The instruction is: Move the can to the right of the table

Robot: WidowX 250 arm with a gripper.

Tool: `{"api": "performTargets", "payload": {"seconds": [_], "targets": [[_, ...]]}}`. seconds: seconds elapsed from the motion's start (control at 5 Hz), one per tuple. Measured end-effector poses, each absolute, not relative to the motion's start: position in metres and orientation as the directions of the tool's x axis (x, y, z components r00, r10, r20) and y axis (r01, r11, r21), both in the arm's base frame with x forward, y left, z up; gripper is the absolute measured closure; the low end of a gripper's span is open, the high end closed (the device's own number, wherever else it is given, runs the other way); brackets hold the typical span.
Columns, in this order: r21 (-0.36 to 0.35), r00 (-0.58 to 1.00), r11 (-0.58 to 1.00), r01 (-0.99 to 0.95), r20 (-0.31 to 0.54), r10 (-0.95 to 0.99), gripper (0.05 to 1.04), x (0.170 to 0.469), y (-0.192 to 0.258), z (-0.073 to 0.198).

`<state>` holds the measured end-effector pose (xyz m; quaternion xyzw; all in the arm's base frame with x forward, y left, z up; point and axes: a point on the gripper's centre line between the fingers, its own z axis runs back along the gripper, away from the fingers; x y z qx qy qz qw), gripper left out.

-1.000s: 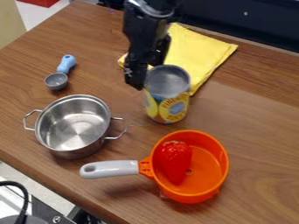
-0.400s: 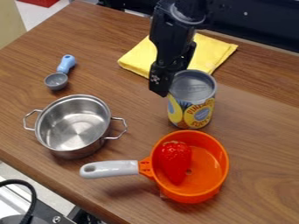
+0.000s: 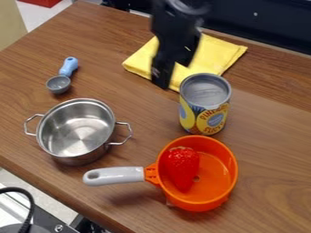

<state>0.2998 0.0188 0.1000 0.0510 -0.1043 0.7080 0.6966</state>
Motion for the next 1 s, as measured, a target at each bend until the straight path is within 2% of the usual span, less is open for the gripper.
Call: {"api": "performTargets", "payload": {"seconds": [0.2,0.4,0.8,1.0], "targets": [[-0.064,0.004,0.018,-0.998,0.206,0.979,0.083,0.294,0.048,0.111],[-0.073,0.087,0.107,-0.992,0.227,0.970,0.083,0.299,0.082,0.122],[-0.048,0.402,0.447,-0.893,0.357,0.843,0.083,0.294,0.136,0.125],[0.046,0.629,0.650,-0.758,0.314,0.711,0.083,0.287,0.146,0.136]]}}
